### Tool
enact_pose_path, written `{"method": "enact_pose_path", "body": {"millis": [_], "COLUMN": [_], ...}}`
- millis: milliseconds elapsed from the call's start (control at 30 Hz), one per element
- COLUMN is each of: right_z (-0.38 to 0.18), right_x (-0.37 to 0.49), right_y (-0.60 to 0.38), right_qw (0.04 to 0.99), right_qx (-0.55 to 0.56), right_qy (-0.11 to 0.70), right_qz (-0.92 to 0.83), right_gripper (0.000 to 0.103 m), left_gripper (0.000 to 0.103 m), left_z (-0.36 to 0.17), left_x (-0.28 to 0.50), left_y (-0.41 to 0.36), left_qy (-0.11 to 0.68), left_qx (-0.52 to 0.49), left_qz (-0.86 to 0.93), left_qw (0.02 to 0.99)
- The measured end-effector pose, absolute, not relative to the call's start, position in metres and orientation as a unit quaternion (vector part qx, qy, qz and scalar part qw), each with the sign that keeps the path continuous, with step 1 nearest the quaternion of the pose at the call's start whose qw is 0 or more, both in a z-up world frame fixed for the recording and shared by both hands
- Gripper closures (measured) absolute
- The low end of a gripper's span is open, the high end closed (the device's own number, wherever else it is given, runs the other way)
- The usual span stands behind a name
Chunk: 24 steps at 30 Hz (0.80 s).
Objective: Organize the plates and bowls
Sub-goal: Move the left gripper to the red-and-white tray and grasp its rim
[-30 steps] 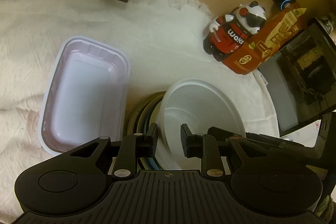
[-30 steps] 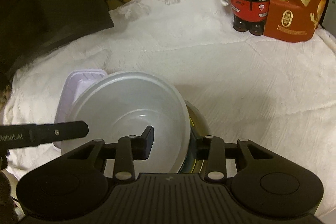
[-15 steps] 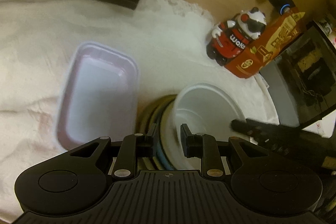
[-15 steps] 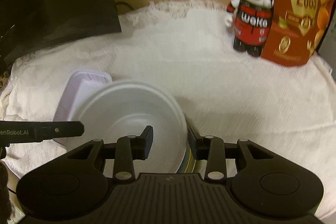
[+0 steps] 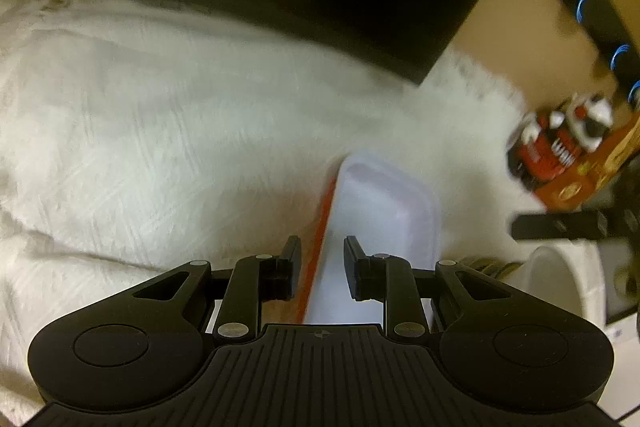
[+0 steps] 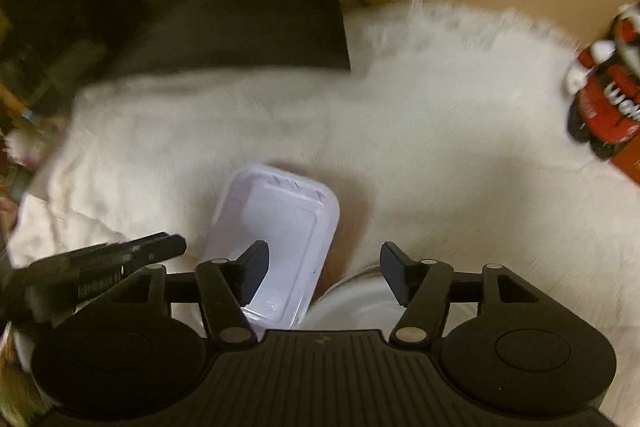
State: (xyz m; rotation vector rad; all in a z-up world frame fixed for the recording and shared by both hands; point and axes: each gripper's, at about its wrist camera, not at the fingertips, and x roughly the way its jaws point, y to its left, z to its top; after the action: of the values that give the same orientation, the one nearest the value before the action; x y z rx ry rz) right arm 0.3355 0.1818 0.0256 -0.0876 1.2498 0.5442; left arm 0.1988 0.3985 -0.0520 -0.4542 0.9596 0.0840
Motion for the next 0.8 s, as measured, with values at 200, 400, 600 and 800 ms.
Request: {"method": "enact_pose_path", "body": {"millis": [200, 400, 600, 800], "right_z": [-0.021, -0.057, -0.071, -0.064], "right_x": [0.361, 0.368, 0.360, 0.325], "right_y": [0.228, 0.262, 0.282, 0.298], "right_qw": [0.739, 0.733, 0.703, 0.688], "right_qx": [-0.064, -0.139, -0.123, -0.126], "right_qy": [0.641, 0.652, 0.680, 0.673], "right_qz": [0.200, 0.137, 0.168, 0.242], "right_gripper": [0.041, 0.041, 0.048, 0.048], "left_gripper": [0.076, 0.076, 0.077, 0.077], "left_z": [-0.078, -0.098, -0.099, -0.089], "left_x": [0.203, 0.205, 0.185, 0.136], "left_y": [0.386, 0.387, 0.401, 0.417], "left_qy": [0.481, 0.493, 0.481, 0.493], "left_qx": [-0.185, -0.191, -0.237, -0.267], "left_qz": [0.037, 0.033, 0.023, 0.045], "left_qw": [0.856, 0.848, 0.844, 0.827]}}
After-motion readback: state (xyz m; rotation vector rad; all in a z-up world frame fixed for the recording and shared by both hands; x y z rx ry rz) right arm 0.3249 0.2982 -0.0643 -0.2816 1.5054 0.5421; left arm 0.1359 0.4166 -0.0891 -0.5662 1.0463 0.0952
